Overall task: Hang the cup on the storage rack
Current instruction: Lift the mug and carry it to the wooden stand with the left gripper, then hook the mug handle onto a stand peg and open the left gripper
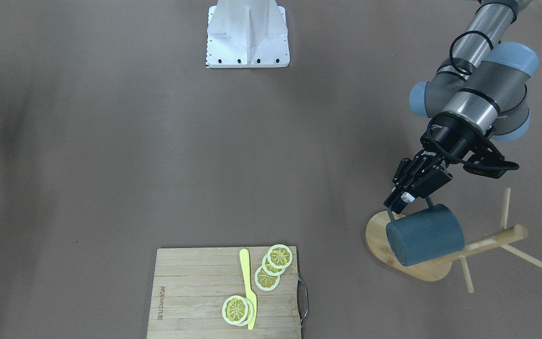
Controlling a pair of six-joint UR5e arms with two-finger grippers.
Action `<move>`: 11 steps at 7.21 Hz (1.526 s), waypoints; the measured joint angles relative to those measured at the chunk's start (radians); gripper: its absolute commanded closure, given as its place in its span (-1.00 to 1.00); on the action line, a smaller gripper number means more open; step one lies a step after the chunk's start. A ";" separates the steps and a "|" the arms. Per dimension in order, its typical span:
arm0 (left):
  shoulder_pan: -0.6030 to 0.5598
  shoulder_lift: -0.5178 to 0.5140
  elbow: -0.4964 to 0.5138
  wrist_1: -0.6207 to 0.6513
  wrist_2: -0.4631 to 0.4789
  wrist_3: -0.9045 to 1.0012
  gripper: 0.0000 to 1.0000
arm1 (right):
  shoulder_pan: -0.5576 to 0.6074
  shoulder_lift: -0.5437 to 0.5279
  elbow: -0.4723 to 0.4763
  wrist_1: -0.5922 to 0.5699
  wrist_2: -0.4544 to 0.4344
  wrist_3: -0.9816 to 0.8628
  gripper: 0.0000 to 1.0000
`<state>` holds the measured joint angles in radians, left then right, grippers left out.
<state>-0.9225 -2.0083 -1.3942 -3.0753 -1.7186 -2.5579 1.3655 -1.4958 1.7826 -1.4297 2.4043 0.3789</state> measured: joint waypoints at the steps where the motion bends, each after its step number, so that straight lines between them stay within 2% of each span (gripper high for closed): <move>1: 0.001 -0.004 0.024 -0.049 0.043 -0.066 1.00 | 0.000 0.000 0.001 0.000 0.001 0.000 -1.00; 6: 0.001 -0.014 0.123 -0.219 0.154 -0.204 1.00 | 0.001 -0.009 0.021 0.002 0.001 0.000 -1.00; 8: 0.001 -0.006 0.172 -0.300 0.169 -0.238 1.00 | 0.001 -0.015 0.035 0.001 0.003 0.001 -1.00; 11: 0.001 0.015 0.200 -0.354 0.171 -0.265 1.00 | 0.000 -0.019 0.044 0.001 0.005 0.003 -1.00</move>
<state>-0.9219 -1.9929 -1.1943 -3.4296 -1.5472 -2.8228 1.3655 -1.5143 1.8262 -1.4283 2.4097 0.3817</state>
